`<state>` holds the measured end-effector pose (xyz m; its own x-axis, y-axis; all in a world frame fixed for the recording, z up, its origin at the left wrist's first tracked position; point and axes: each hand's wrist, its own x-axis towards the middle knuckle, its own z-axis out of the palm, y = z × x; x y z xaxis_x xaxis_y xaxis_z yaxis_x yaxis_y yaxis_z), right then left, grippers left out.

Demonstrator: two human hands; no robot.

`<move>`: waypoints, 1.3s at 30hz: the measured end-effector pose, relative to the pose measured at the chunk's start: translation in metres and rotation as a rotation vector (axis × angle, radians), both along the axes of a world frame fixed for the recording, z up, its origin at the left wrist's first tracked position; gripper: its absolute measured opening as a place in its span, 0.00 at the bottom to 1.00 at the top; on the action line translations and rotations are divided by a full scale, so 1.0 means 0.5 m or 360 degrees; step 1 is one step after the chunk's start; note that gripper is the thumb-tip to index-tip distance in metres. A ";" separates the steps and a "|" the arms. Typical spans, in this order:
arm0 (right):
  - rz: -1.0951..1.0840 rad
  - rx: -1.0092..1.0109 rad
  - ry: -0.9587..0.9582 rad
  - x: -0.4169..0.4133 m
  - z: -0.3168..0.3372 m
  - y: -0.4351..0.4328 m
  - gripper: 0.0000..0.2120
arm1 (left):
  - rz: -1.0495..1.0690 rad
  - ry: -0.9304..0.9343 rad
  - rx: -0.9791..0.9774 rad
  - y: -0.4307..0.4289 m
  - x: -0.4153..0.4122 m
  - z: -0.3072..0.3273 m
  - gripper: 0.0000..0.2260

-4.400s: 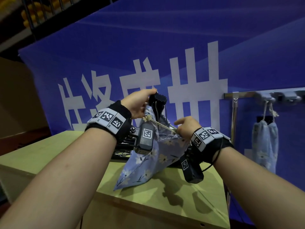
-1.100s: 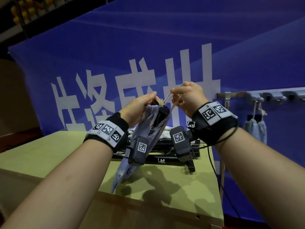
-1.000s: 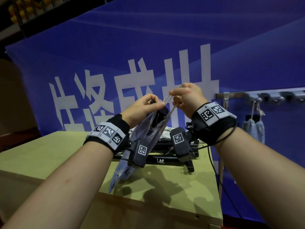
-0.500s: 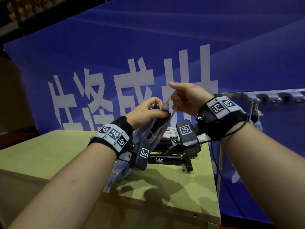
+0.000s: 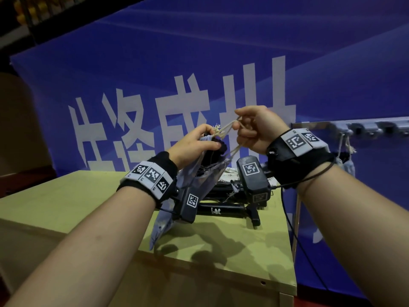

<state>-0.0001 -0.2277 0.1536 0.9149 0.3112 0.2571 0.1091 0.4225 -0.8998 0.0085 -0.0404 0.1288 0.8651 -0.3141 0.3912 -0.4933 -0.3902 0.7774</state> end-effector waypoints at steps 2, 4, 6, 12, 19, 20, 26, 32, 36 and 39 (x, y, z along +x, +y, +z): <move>0.0021 -0.0106 -0.0004 -0.002 0.003 -0.002 0.19 | -0.0009 0.0007 0.0005 -0.002 0.001 0.001 0.08; 0.0018 -0.0126 -0.0003 0.000 0.005 0.000 0.18 | -0.0026 0.0017 0.0024 -0.004 0.005 -0.003 0.08; -0.0002 -0.0098 0.0007 0.001 0.006 0.005 0.18 | -0.0038 0.0050 0.0021 -0.008 0.006 -0.009 0.11; -0.0085 0.0187 0.0070 -0.002 -0.004 0.016 0.19 | 0.0015 0.0028 0.0073 -0.016 0.006 -0.013 0.14; -0.0085 0.0413 0.0158 -0.004 -0.010 0.024 0.19 | -0.0007 -0.0044 -0.0004 -0.007 0.003 -0.014 0.09; -0.0095 0.0421 0.0184 -0.004 -0.009 0.024 0.19 | -0.0010 -0.0047 -0.0007 -0.005 0.002 -0.013 0.09; -0.0131 0.0420 0.0282 -0.006 -0.002 0.029 0.19 | -0.0002 -0.0033 0.0024 0.001 -0.005 -0.007 0.08; -0.0098 0.0462 0.0420 -0.009 0.008 0.020 0.18 | 0.0066 -0.0011 0.0092 -0.002 -0.004 -0.012 0.08; -0.0083 0.0437 0.0350 -0.007 -0.011 0.021 0.19 | 0.0116 -0.0029 0.0129 -0.007 0.004 -0.023 0.10; -0.0047 0.0532 0.0314 -0.007 -0.019 0.021 0.18 | 0.0111 -0.0041 0.0159 -0.006 0.004 -0.021 0.11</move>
